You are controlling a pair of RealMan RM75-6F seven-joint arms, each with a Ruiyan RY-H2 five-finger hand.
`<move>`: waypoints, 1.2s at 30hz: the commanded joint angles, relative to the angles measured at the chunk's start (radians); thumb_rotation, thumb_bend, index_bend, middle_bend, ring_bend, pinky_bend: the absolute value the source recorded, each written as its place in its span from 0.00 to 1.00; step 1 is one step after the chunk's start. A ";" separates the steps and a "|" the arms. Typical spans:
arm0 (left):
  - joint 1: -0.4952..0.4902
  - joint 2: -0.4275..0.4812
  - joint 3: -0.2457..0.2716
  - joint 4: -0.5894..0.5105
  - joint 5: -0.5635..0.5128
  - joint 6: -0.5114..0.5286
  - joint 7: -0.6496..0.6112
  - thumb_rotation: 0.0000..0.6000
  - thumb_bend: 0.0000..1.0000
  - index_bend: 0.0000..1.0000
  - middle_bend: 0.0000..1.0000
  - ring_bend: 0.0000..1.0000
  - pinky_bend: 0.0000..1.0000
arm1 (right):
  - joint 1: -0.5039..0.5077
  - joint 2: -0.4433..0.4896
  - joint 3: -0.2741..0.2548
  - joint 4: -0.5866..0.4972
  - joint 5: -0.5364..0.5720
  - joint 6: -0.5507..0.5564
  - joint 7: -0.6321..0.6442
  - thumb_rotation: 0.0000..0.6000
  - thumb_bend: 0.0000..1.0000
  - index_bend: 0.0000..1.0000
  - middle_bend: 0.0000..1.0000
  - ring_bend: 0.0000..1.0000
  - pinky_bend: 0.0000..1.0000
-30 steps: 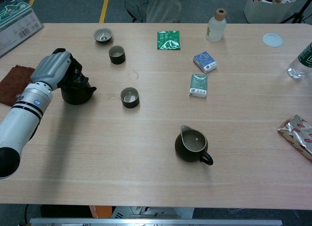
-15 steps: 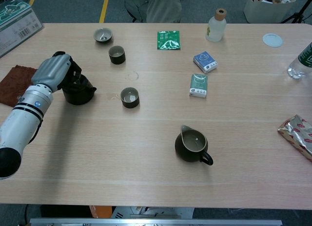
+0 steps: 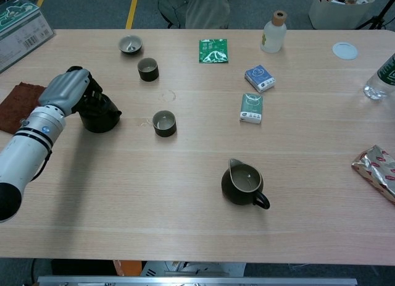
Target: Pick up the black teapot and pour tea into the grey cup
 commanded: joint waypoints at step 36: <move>-0.008 0.178 -0.005 -0.228 -0.127 -0.098 -0.014 0.79 0.36 0.33 0.38 0.26 0.00 | 0.001 -0.004 0.001 0.001 -0.011 0.000 0.014 1.00 0.31 0.53 0.39 0.29 0.32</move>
